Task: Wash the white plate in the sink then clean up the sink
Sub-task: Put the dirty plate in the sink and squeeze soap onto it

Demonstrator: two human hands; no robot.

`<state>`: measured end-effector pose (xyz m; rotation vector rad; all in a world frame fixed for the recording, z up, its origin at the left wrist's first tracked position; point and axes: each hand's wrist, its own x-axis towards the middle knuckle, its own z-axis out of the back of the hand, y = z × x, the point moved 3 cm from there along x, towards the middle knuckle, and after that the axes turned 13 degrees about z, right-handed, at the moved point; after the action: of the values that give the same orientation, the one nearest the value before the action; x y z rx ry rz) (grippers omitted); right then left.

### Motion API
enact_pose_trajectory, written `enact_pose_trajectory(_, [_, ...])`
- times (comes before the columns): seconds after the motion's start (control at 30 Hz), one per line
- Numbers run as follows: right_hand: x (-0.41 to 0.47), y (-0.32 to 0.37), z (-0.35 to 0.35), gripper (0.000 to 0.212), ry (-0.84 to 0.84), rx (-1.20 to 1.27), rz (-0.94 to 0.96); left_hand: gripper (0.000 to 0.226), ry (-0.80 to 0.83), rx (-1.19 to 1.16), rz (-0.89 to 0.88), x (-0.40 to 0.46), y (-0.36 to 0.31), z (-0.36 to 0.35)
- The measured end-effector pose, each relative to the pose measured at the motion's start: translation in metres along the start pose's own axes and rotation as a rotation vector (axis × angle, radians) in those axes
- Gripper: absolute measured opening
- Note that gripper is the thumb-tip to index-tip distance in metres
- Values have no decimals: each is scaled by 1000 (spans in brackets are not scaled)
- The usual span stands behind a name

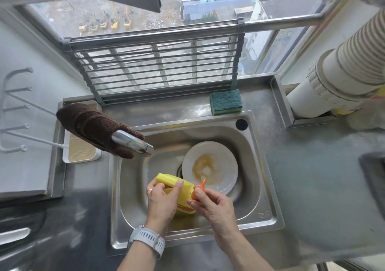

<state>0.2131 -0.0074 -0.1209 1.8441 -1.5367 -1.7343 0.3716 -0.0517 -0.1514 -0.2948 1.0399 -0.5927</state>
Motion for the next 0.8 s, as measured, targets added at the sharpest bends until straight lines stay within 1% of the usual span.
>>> enact_pose_trajectory(0.1, [-9, 1, 1, 28, 33, -35, 13, 39, -28, 4, 13, -9, 1, 5])
enact_pose_trajectory(0.2, [-21, 8, 3, 32, 92, -116, 75, 38, -26, -56, 22, -30, -1, 13])
enact_pose_trajectory(0.27, [-32, 20, 2, 38, 131, -151, 110, 34, -24, -84, 6, -52, -10, 22])
enact_pose_trajectory(0.33, [-46, 38, 0, 43, 179, -170, 130, 28, -43, -104, -43, -81, -25, 33])
enact_pose_trajectory(0.4, [-61, 66, 1, 41, 223, -184, 148, 24, -42, -142, -88, -110, -42, 41])
enact_pose_trajectory(0.5, [-84, 118, 15, 40, 279, -201, 207, 24, -1, -154, -175, -150, -74, 41])
enact_pose_trajectory(0.57, [-96, 157, 34, 38, 278, -200, 269, 23, 41, -148, -291, -176, -97, 26])
enact_pose_trajectory(0.67, [-107, 208, 78, 34, 182, -144, 317, 17, 172, -151, -381, -212, -131, -18])
enact_pose_trajectory(0.73, [-108, 236, 117, 43, 107, -132, 350, 20, 234, -132, -428, -231, -145, -64])
enact_pose_trajectory(0.8, [-108, 261, 155, 55, 23, -151, 396, 34, 268, -126, -494, -247, -154, -115])
